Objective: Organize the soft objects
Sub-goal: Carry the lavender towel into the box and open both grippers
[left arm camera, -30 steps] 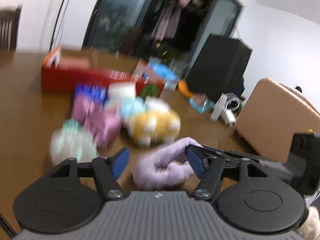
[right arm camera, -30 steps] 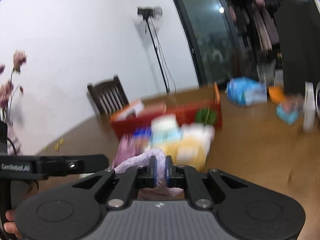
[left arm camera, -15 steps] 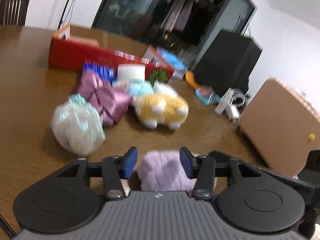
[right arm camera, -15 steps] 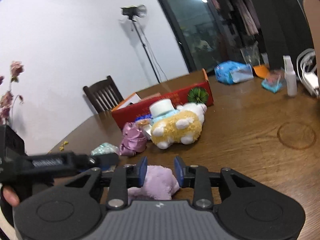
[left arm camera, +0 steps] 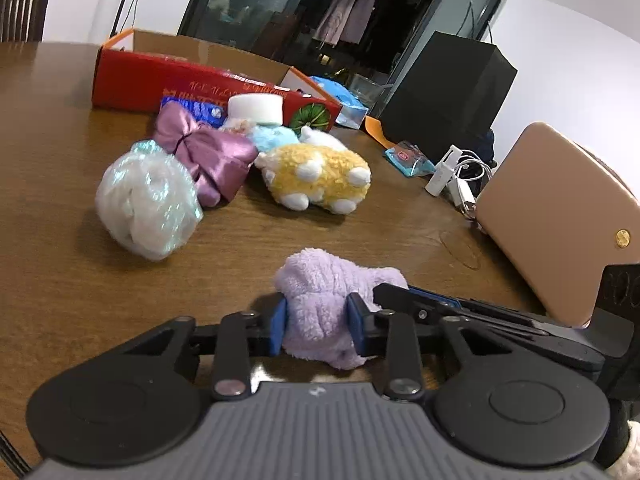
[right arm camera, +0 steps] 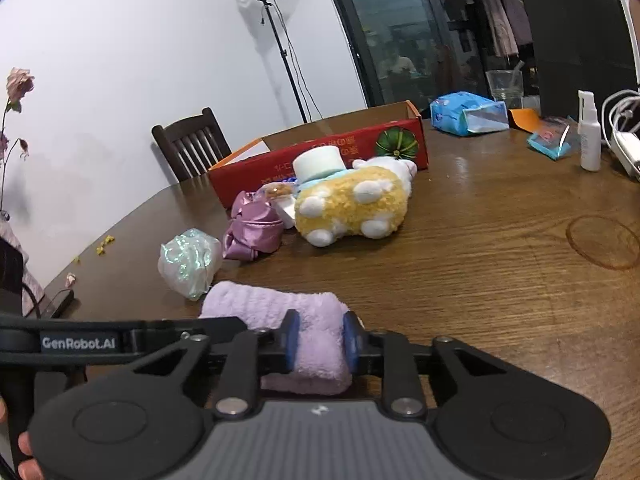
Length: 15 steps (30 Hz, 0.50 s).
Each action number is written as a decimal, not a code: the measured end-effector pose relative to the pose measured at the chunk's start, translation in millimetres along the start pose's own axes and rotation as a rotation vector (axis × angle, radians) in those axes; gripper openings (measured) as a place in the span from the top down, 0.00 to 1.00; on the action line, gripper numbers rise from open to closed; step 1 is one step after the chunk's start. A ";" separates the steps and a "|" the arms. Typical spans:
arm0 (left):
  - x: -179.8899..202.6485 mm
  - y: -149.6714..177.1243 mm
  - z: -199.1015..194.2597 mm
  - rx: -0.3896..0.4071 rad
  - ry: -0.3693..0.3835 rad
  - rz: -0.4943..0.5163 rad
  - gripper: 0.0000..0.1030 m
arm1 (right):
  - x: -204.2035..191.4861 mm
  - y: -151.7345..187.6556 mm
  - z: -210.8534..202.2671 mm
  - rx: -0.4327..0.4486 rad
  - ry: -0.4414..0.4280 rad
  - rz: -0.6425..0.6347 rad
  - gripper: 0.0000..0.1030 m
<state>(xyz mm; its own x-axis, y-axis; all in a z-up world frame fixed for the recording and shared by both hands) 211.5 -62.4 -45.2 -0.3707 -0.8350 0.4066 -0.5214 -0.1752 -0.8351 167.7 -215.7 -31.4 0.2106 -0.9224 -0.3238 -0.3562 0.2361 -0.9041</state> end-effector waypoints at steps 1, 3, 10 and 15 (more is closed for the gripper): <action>1.6 -2.9 0.6 0.004 0.001 0.008 0.72 | 1.8 -1.8 1.5 0.002 -0.007 0.018 0.82; 6.9 -17.4 1.5 0.017 0.022 0.018 0.73 | 4.6 -11.3 3.4 0.011 -0.023 0.036 0.84; 14.8 -143.3 39.1 0.129 0.107 0.052 0.73 | 0.6 -129.0 41.0 0.162 -0.092 -0.114 0.84; -10.8 -239.6 144.0 0.111 0.064 0.082 0.73 | 17.3 -225.9 155.3 0.135 -0.064 -0.197 0.84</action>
<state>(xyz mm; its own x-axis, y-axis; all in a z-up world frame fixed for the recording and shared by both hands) 451.1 -86.6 97.1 -0.4586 -0.8145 0.3554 -0.4004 -0.1677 -0.9009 393.2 -237.5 124.0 0.3232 -0.9343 -0.1504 -0.1782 0.0960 -0.9793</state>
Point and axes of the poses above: each gripper's, at about its wrist camera, not at the fingertips, and z roughly the way its jaws point, x to its right, y to its underside, the point moved 4 cm from there along z, roughly the way its jaws point, and after that the axes turned 14 degrees about x, right-handed, at the moved point
